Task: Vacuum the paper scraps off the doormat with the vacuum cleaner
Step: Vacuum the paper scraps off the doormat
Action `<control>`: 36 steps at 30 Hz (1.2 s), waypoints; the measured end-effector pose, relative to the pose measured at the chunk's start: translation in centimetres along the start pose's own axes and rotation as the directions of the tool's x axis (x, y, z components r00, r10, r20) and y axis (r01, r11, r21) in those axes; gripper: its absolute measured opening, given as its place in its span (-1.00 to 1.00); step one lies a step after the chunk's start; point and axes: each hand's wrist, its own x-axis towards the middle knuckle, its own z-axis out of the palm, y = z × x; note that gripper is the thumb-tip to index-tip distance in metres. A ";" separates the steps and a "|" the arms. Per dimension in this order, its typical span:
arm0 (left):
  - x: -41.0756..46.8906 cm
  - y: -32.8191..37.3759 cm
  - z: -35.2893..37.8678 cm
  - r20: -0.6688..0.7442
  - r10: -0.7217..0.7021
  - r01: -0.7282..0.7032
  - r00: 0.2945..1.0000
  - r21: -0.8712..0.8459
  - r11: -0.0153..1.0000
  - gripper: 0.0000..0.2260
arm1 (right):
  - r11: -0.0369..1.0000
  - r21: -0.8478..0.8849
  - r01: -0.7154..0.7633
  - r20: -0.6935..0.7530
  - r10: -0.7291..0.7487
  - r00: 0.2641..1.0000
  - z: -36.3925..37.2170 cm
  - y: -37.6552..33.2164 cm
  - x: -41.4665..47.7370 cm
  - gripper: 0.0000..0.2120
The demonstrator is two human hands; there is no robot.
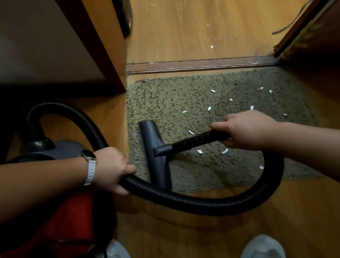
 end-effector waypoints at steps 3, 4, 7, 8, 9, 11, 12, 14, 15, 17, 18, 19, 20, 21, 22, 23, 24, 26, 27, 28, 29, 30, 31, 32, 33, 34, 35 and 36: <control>0.2 -0.1 -0.1 -0.015 -0.010 0.010 1.000 -0.014 1.000 -0.59 | 0.997 0.003 -0.083 -0.020 0.083 0.996 -0.2 1.8 -0.6 -0.59; 0.3 -0.1 -0.2 -0.018 -0.013 0.013 1.000 -0.017 1.000 -0.60 | 0.995 0.007 -0.101 -0.042 0.101 0.994 -0.3 2.3 -0.7 -0.60; 0.4 -0.1 -0.4 -0.035 -0.017 0.017 0.999 -0.013 1.000 -0.60 | 0.993 0.020 -0.113 -0.098 0.115 0.989 -0.5 2.8 -0.7 -0.60; 0.4 0.0 -0.5 -0.038 -0.014 0.014 0.999 -0.012 1.000 -0.61 | 0.995 0.019 -0.096 -0.103 0.098 0.990 -0.7 2.6 -0.6 -0.59; 0.5 0.0 -0.6 -0.039 -0.007 0.007 0.999 -0.006 1.000 -0.61 | 0.998 0.014 -0.068 -0.102 0.069 0.992 -0.9 2.1 -0.5 -0.57; 0.4 0.0 -0.6 -0.032 0.013 -0.013 0.999 0.012 1.000 -0.61 | 1.000 0.002 0.013 -0.078 -0.013 0.997 -1.2 1.0 -0.2 -0.56; 0.3 0.0 -0.5 -0.023 0.019 -0.019 1.000 0.014 1.000 -0.60 | 0.998 -0.003 0.055 -0.055 -0.055 0.997 -1.4 0.3 -0.1 -0.57; 0.2 0.0 -0.3 -0.008 0.022 -0.022 1.000 0.008 1.000 -0.60 | 0.992 -0.012 0.129 0.000 -0.129 0.992 -1.5 -1.2 0.1 -0.58; 0.1 0.0 -0.1 -0.002 0.021 -0.021 1.000 -0.001 1.000 -0.60 | 0.987 -0.021 0.161 0.024 -0.160 0.987 -1.5 -2.1 0.1 -0.59; 0.0 -0.1 0.1 0.010 0.024 -0.023 1.000 -0.022 0.999 -0.59 | 0.979 -0.036 0.202 0.056 -0.200 0.978 -1.3 -3.5 0.3 -0.62; 0.0 -0.1 0.1 0.015 0.028 -0.027 1.000 -0.024 0.999 -0.58 | 0.978 -0.041 0.206 0.059 -0.204 0.977 -1.2 -4.0 0.4 -0.64; 0.0 -0.1 0.1 0.014 0.032 -0.032 0.999 -0.020 0.999 -0.58 | 0.979 -0.044 0.201 0.057 -0.198 0.979 -1.1 -4.4 0.5 -0.66; 0.0 -0.1 0.1 0.016 0.034 -0.034 0.999 -0.015 0.999 -0.58 | 0.981 -0.046 0.190 0.052 -0.187 0.981 -1.2 -4.5 0.6 -0.68; 0.0 0.0 -0.1 0.014 0.037 -0.037 0.999 -0.011 0.999 -0.59 | 0.982 -0.052 0.179 0.049 -0.177 0.983 -1.2 -4.6 0.7 -0.68; 0.0 0.0 -0.1 0.012 0.038 -0.038 0.999 -0.010 0.999 -0.59 | 0.984 -0.057 0.170 0.047 -0.167 0.985 -1.3 -4.5 0.7 -0.67; 0.1 0.0 -0.1 0.008 0.039 -0.039 0.999 -0.010 0.999 -0.60 | 0.986 -0.058 0.159 0.049 -0.156 0.987 -1.4 -4.3 0.7 -0.67; 0.1 0.1 -0.2 0.002 0.039 -0.039 0.999 -0.009 0.999 -0.61 | 0.988 -0.055 0.146 0.051 -0.144 0.988 -1.4 -4.1 0.6 -0.66; 0.1 0.1 -0.4 -0.010 0.040 -0.040 0.999 -0.005 0.999 -0.61 | 0.992 -0.045 0.115 0.052 -0.113 0.992 -1.6 -3.4 0.4 -0.65; 0.2 0.1 -0.4 -0.015 0.041 -0.041 0.999 -0.002 0.999 -0.61 | 0.995 -0.040 0.095 0.056 -0.093 0.994 -1.7 -3.0 0.2 -0.65; 0.2 0.1 -0.5 -0.021 0.041 -0.040 0.999 0.004 0.999 -0.60 | 0.997 -0.035 0.071 0.058 -0.069 0.996 -1.8 -2.5 0.1 -0.65; 0.3 0.1 -0.5 -0.029 0.038 -0.038 0.999 0.009 0.999 -0.60 | 0.999 -0.029 0.046 0.054 -0.044 0.998 -1.8 -2.0 0.0 -0.65; 0.3 0.0 -0.6 -0.033 0.032 -0.032 0.999 0.010 0.999 -0.60 | 1.000 -0.025 0.018 0.044 -0.017 0.999 -1.9 -1.4 -0.1 -0.66; 0.4 0.0 -0.6 -0.035 0.027 -0.026 0.999 0.007 1.000 -0.60 | 1.000 -0.023 -0.008 0.032 0.009 0.999 -1.9 -0.9 -0.1 -0.67; 0.5 0.0 -0.6 -0.036 0.019 -0.019 0.999 0.004 1.000 -0.60 | 0.999 -0.022 -0.033 0.017 0.034 0.999 -1.8 -0.4 -0.2 -0.68; 0.5 0.0 -0.5 -0.038 0.011 -0.011 0.999 0.000 1.000 -0.60 | 0.998 -0.021 -0.056 0.005 0.056 0.998 -1.8 0.2 -0.2 -0.69; 0.6 -0.1 -0.5 -0.039 0.002 -0.002 0.999 -0.004 1.000 -0.60 | 0.997 -0.019 -0.077 -0.005 0.077 0.997 -1.8 0.6 -0.2 -0.69; 0.6 -0.1 -0.4 -0.039 -0.007 0.007 0.999 -0.008 1.000 -0.60 | 0.995 -0.017 -0.098 -0.011 0.098 0.995 -1.8 1.1 -0.2 -0.68; 0.6 -0.1 -0.4 -0.040 -0.015 0.015 0.999 -0.013 1.000 -0.60 | 0.993 -0.014 -0.116 -0.016 0.115 0.993 -1.8 1.4 -0.1 -0.65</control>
